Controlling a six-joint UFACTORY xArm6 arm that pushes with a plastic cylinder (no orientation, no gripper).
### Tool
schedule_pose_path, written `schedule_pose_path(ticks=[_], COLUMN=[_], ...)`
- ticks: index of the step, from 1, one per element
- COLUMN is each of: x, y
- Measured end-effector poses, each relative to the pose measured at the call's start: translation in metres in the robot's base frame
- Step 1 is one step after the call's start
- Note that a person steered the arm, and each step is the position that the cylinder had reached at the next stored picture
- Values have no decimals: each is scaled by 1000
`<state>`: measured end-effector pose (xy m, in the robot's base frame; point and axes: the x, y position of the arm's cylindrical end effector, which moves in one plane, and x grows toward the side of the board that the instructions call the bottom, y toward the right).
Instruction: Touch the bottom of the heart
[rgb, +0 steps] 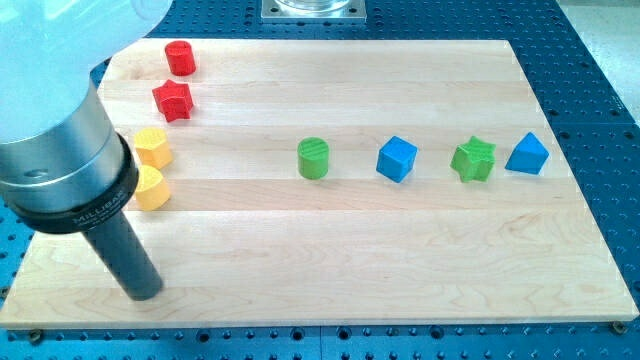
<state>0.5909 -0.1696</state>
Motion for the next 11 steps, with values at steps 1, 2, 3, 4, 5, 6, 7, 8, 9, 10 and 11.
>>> schedule_pose_path(ticks=[1,2,3,4,5,6,7,8,9,10,11], x=[0,0,2,3,3,3,7,15,15,9,-22], y=[0,0,0,0,0,5,9,9,9,-3,-54])
